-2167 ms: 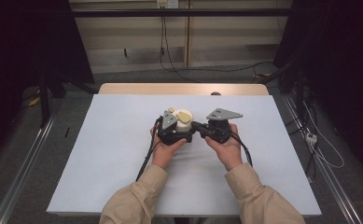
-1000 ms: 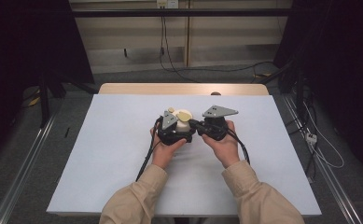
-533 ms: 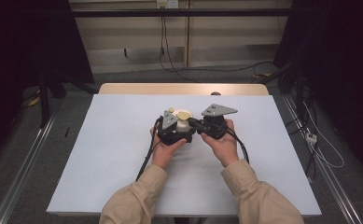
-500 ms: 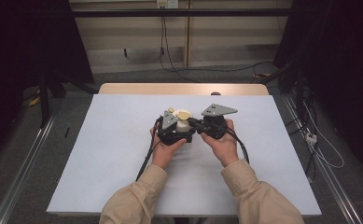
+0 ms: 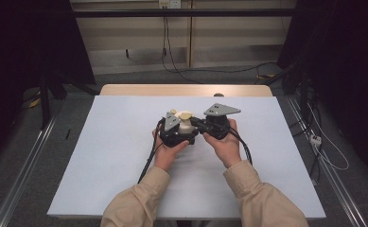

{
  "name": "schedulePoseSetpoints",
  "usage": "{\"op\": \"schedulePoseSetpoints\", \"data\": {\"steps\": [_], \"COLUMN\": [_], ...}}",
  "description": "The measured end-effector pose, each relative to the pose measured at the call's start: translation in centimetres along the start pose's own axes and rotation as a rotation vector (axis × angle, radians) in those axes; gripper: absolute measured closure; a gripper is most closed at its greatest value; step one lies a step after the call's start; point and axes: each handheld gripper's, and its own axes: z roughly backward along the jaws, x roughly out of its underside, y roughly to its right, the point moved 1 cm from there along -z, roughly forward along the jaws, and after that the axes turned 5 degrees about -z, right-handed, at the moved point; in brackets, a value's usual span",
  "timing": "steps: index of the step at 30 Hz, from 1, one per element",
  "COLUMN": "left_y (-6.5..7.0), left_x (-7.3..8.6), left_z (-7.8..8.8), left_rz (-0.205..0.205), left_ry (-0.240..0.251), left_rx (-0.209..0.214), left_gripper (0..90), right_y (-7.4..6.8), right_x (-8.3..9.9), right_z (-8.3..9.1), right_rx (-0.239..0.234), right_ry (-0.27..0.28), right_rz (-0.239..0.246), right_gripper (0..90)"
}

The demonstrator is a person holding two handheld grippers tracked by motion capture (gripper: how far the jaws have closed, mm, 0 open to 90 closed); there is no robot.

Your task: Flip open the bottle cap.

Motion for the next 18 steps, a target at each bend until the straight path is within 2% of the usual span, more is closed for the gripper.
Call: {"op": "schedulePoseSetpoints", "data": {"steps": [18], "left_y": [0.03], "left_x": [-0.02], "left_z": [0.02], "left_rz": [-0.003], "left_ry": [-0.003], "left_rx": [-0.002], "left_gripper": [5.4], "right_y": [-0.20], "right_x": [-0.27], "right_z": [-0.75], "right_rx": [0.002], "right_ry": [-0.002], "right_rz": [0.010], "right_gripper": [90.0]}}
